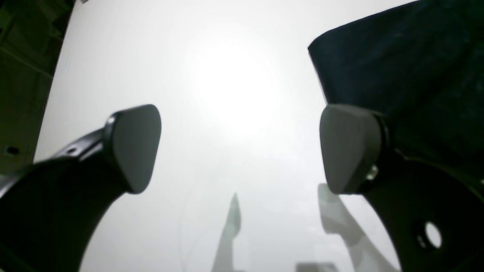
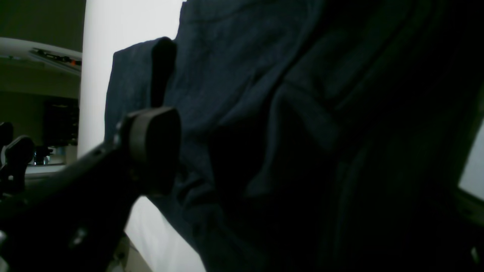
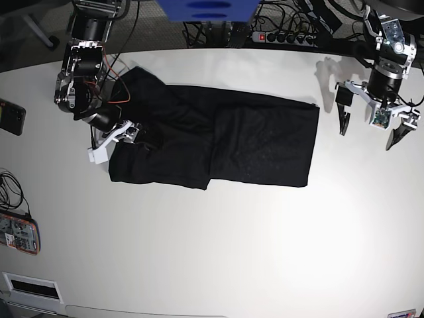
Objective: Fold the T-shirt properly
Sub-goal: 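Grasp the collar end with the right gripper and fold it over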
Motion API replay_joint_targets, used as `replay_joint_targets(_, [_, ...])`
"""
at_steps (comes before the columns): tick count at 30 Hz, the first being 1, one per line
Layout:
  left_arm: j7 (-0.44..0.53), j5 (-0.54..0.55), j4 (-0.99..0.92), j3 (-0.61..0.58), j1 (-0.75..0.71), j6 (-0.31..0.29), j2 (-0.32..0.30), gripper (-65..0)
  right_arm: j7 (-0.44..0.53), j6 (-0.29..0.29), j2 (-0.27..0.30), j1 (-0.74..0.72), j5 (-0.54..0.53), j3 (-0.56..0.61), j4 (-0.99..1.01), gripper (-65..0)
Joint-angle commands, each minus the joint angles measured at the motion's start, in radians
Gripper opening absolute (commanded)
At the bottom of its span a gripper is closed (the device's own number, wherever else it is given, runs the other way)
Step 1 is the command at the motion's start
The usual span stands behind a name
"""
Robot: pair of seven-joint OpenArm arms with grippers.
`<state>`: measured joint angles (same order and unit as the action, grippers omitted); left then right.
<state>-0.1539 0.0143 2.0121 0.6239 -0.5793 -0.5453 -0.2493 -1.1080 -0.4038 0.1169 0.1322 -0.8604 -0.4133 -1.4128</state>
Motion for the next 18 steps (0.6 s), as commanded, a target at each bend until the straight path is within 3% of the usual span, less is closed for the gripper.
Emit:
replay_joint_targets(1, [0.024, 0.011, 0.019, 0.004, -0.003, 0.009, -0.011, -0.6, -0.040, 0.015, 0.004, 0.002, 0.045, 0.024, -0.001, -13.2])
replay_joint_targets(4, [0.024, 0.011, 0.019, 0.004, -0.003, 0.009, -0.011, -0.6, -0.039, 0.015, 0.004, 0.002, 0.043, 0.058, -0.006, -13.6])
replay_joint_targets(6, [0.024, 0.011, 0.019, 0.004, -0.003, 0.009, -0.011, -0.6, -0.037, 0.007, 0.004, 0.002, 0.043, 0.069, -0.006, -18.2])
replay_joint_targets(9, [0.024, 0.011, 0.019, 0.004, -0.005, 0.009, -0.009, -0.6, -0.037, -0.060, 0.004, 0.002, 0.046, 0.069, -0.006, -33.0])
replay_joint_targets(14, [0.024, 0.011, 0.019, 0.004, -0.005, 0.009, -0.009, -0.6, -0.037, -0.056, 0.004, 0.002, 0.048, 0.069, 0.000, -65.0])
replay_joint_targets(18, [0.024, 0.011, 0.019, 0.004, -0.005, 0.009, -0.009, -0.6, -0.040, -0.010, 0.007, 0.001, 0.068, 0.069, -0.003, -65.0])
